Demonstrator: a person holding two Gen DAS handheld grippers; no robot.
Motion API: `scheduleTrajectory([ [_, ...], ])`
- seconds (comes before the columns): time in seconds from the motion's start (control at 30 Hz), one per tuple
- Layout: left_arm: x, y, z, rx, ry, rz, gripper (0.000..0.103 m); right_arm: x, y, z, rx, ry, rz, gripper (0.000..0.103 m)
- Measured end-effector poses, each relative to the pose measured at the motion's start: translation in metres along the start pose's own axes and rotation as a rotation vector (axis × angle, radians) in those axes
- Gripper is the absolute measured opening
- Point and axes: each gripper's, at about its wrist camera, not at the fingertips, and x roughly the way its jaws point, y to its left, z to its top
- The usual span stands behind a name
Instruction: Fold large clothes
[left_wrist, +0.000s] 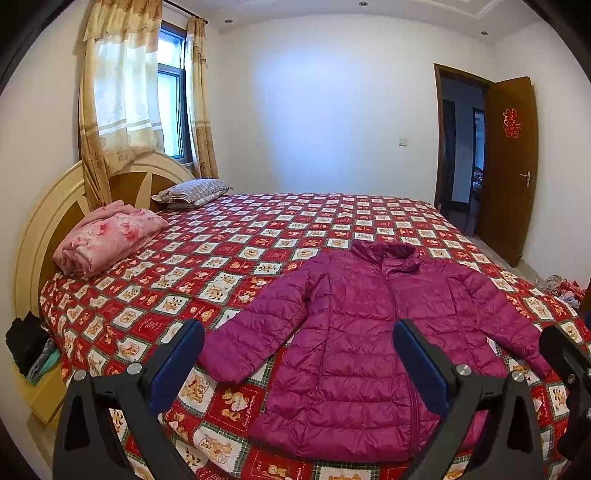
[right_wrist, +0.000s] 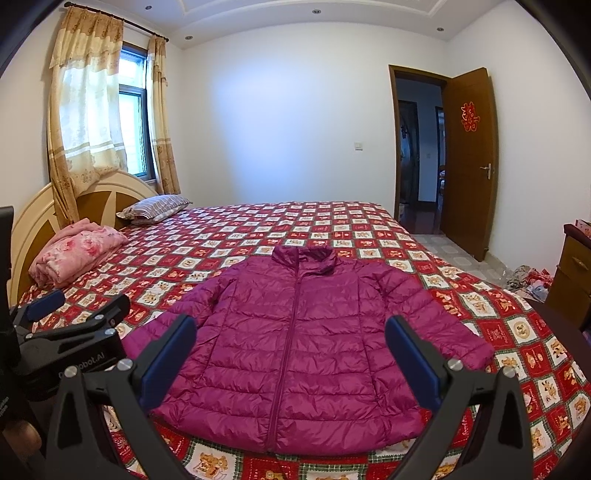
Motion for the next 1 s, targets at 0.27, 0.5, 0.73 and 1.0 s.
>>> scheduleTrajectory([
  [0.27, -0.005, -0.003, 0.0, 0.01, -0.027, 0.012, 0.102, 0.0, 0.003, 0.0, -0.004, -0.004, 0.002, 0.103],
  [0.5, -0.007, -0.007, -0.001, 0.017, -0.022, 0.008, 0.102, 0.0, 0.003, 0.0, -0.005, -0.003, 0.006, 0.103],
  [0.73, -0.004, -0.011, -0.002, 0.026, -0.006, 0.008, 0.102, -0.002, 0.004, 0.001, -0.007, 0.003, 0.008, 0.103],
  [1.0, -0.003, -0.012, -0.002, 0.029, -0.002, 0.008, 0.102, 0.0, 0.002, 0.001, -0.003, 0.011, 0.009, 0.103],
])
